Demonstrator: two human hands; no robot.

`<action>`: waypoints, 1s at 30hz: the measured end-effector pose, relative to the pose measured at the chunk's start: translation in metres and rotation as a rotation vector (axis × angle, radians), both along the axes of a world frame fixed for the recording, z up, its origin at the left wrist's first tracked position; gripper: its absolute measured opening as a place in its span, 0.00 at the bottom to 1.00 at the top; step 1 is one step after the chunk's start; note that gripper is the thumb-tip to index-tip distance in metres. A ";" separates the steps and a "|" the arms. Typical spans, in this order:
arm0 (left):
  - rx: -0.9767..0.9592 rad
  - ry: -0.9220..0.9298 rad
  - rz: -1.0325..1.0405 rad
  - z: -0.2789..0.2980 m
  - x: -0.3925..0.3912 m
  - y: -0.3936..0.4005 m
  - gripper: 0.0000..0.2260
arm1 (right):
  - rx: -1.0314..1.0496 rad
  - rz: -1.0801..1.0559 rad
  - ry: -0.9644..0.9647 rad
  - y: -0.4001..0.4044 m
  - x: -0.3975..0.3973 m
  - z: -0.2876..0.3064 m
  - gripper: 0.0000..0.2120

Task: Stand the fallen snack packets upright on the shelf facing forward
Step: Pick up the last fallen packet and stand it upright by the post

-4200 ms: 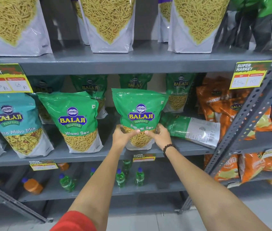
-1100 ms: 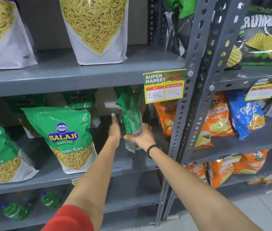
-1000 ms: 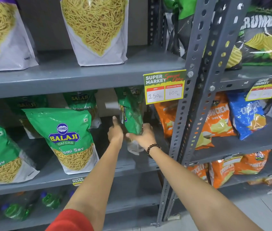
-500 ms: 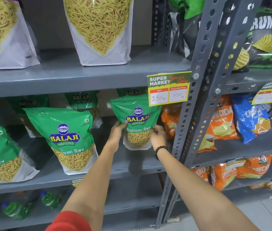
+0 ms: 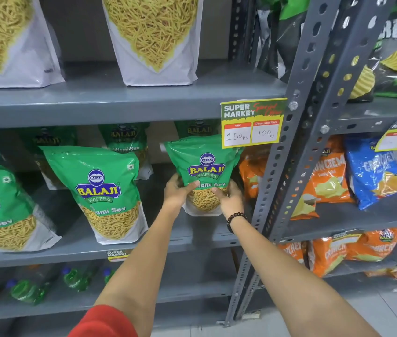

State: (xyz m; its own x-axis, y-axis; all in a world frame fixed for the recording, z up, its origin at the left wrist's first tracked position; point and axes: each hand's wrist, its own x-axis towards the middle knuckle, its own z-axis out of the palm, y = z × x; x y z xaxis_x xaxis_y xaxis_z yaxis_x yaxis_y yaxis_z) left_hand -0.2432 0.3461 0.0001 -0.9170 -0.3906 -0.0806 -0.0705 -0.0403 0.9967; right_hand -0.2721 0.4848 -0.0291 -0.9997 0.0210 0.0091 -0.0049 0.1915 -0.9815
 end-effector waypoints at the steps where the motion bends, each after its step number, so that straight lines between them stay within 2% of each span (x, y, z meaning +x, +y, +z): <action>1: -0.006 0.003 -0.001 0.001 0.005 0.001 0.23 | 0.014 0.000 0.008 0.001 0.004 -0.001 0.21; 5: -0.011 0.010 -0.017 0.001 0.022 0.005 0.24 | 0.055 -0.008 0.013 0.008 0.021 0.004 0.19; 10: -0.084 0.013 -0.014 -0.006 0.041 0.008 0.32 | 0.096 -0.027 0.021 0.016 0.045 0.010 0.18; 16: -0.104 -0.004 -0.012 -0.001 0.058 0.016 0.23 | 0.092 -0.017 -0.027 0.022 0.062 0.013 0.17; 30: -0.167 -0.060 0.002 0.000 0.061 0.019 0.25 | 0.143 0.024 -0.126 0.021 0.066 0.026 0.20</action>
State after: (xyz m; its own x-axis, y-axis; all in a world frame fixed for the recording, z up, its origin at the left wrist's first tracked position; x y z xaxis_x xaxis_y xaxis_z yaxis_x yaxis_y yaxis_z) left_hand -0.1824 0.3653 0.0004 -0.9117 -0.4050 -0.0688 -0.1299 0.1253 0.9836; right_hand -0.2060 0.5061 -0.0036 -0.9934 0.0049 -0.1150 0.1102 0.3304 -0.9374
